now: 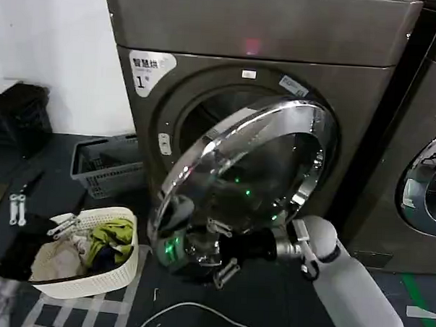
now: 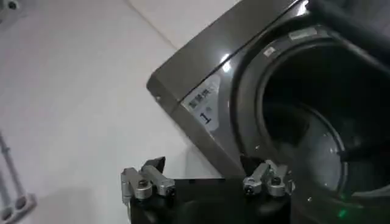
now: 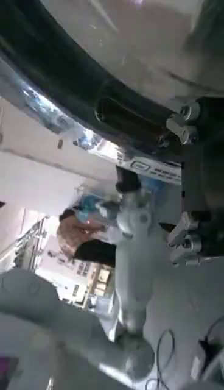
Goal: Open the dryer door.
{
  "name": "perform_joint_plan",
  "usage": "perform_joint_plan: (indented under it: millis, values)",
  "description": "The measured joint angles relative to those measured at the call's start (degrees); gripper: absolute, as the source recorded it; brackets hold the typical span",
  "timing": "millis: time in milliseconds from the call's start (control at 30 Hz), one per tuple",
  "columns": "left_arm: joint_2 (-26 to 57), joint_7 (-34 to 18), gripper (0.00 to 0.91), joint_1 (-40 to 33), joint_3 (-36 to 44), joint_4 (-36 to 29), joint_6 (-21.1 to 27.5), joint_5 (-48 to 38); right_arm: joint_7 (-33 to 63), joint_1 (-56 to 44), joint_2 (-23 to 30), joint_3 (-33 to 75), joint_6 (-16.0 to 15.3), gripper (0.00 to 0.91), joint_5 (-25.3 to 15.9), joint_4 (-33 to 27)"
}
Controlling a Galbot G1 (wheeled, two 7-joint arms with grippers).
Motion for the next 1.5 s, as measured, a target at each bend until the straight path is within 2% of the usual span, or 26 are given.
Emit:
perform_joint_plan:
  millis: [400,700,1000,1133,1233,1300,1400,1500]
  values:
    - [3.65,0.24,0.907,-6.52,7.61,2.72,1.77,2.08,-0.48,-8.5,-2.94,10.55,1.4,0.907,0.04,5.04]
    - [5.07,1.02,0.907,-12.16,14.95,6.03,1.42,2.84,-0.82,-18.61,-4.63,24.23,3.55,0.907,1.32,8.65]
    - [5.15,2.3,0.907,-16.01,23.09,9.01,-0.13,3.4,3.3,-32.81,-4.43,40.98,10.16,0.907,6.06,11.62]
    - [5.06,2.45,0.907,-17.45,26.96,10.28,-0.71,3.19,8.5,-40.61,-2.71,49.8,15.21,0.907,6.22,12.08]
    - [5.2,2.45,0.907,-18.59,29.45,11.16,-1.06,3.04,17.28,-45.92,-0.8,56.04,19.5,0.907,3.18,11.89]
    - [5.34,2.44,0.907,-19.44,31.1,11.98,-1.35,2.84,24.6,-48.96,0.67,60.72,20.78,0.907,0.69,11.65]
    - [5.55,2.41,0.907,-21.0,33.95,13.08,-1.73,2.47,35.2,-51.98,3.34,68.23,20.36,0.907,-5.33,10.53]
    - [5.77,2.39,0.907,-22.34,36.9,14.0,-2.01,1.96,46.08,-53.91,5.98,75.5,17.62,0.907,-10.66,9.34]
